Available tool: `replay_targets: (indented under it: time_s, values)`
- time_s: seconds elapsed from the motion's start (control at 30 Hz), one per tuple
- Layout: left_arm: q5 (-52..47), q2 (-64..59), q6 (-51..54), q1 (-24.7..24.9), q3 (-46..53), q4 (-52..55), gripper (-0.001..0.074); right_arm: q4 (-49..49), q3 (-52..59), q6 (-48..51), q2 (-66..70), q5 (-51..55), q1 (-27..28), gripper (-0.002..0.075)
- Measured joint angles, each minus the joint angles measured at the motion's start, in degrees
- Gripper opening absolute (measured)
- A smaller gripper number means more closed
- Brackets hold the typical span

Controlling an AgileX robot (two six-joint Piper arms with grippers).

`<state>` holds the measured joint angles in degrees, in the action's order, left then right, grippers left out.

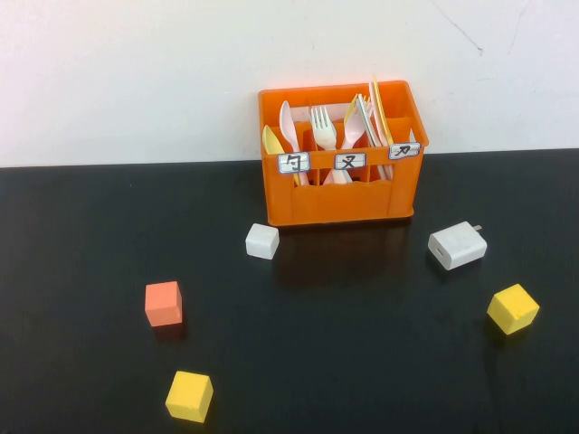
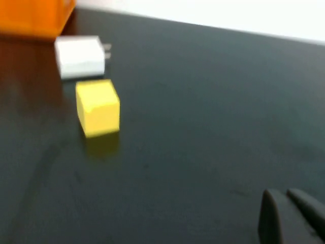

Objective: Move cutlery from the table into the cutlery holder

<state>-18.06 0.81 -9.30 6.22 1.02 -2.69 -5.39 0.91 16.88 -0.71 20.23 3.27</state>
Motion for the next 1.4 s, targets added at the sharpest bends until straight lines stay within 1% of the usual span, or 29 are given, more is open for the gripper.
replay_targets:
  time_s: [0.07, 0.13, 0.33, 0.67, 1.4]
  values:
    - [0.00, 0.00, 0.00, 0.00, 0.00, 0.00, -0.0001, 1.13, 0.00, -8.34, 0.00, -0.09, 0.00, -0.0002]
    - [0.00, 0.00, 0.00, 0.00, 0.00, 0.00, -0.0001, 1.67, 0.00, -13.01, 0.00, -0.09, 0.00, -0.0002]
    - [0.00, 0.00, 0.00, 0.00, 0.00, 0.00, -0.0001, 3.87, 0.00, -16.88, 0.00, -0.09, 0.00, -0.0002]
    - [0.00, 0.00, 0.00, 0.00, 0.00, 0.00, -0.0001, 4.14, 0.00, -12.65, 0.00, -0.09, 0.00, -0.0002]
    - [0.00, 0.00, 0.00, 0.00, 0.00, 0.00, -0.0001, 4.14, 0.00, -12.52, 0.00, -0.09, 0.00, -0.0002]
